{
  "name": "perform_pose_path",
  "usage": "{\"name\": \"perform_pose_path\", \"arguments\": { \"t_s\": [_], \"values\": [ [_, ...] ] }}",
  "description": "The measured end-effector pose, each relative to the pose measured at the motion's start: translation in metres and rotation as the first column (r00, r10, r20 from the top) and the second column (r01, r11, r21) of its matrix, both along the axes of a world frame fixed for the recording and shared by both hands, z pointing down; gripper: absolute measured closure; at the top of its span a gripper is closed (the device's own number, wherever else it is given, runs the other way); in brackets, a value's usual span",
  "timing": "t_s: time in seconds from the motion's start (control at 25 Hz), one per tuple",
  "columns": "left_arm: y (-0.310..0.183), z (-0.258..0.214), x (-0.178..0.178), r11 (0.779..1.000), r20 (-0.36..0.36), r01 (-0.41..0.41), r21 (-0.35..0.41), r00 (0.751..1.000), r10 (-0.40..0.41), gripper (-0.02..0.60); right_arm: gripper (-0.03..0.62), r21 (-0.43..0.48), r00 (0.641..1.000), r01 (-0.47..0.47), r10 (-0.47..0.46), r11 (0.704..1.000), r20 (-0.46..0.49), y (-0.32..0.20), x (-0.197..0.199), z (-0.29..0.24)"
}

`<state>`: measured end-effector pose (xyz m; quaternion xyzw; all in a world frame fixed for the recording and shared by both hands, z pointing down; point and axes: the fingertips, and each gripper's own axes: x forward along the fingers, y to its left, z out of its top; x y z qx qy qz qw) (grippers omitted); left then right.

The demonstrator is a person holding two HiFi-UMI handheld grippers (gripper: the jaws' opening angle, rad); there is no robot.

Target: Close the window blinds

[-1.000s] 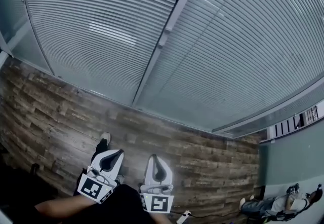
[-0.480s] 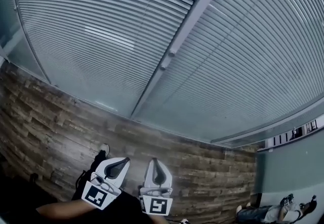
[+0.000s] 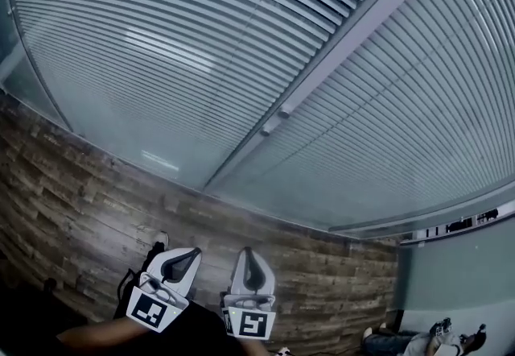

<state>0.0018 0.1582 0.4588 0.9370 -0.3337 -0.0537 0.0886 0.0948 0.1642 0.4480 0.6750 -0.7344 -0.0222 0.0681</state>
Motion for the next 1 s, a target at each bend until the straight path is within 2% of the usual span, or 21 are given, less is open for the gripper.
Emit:
{"name": "perform_pose_path", "arguments": {
  "t_s": [0.12,0.24,0.4,0.68,1.0],
  "values": [
    [-0.021,-0.003,-0.005,1.0,-0.013,0.001,0.014,1.0,-0.001,0.583,0.592,-0.041,0.999,0.017,-0.018,0.999,-0.027,-0.015,-0.01,0.009],
    [-0.046,0.001,-0.011,1.0,0.006,-0.006,-0.004,1.0,0.006,0.583,0.592,-0.084,0.999,0.028,-0.03,0.996,-0.027,-0.038,-0.022,0.018],
    [-0.072,-0.005,-0.017,1.0,-0.001,-0.015,0.014,1.0,0.015,0.583,0.592,-0.054,1.0,0.023,-0.023,0.998,-0.014,-0.066,-0.032,0.01],
    [-0.117,0.001,-0.026,0.999,-0.012,-0.034,-0.015,0.999,0.034,0.583,0.592,-0.07,0.999,-0.017,0.015,0.997,-0.038,-0.107,-0.042,0.015],
    [-0.125,-0.005,-0.014,0.997,-0.053,-0.077,-0.023,0.996,0.076,0.583,0.592,-0.043,0.998,-0.049,0.047,0.998,-0.044,-0.117,-0.029,0.008]
  ]
}}
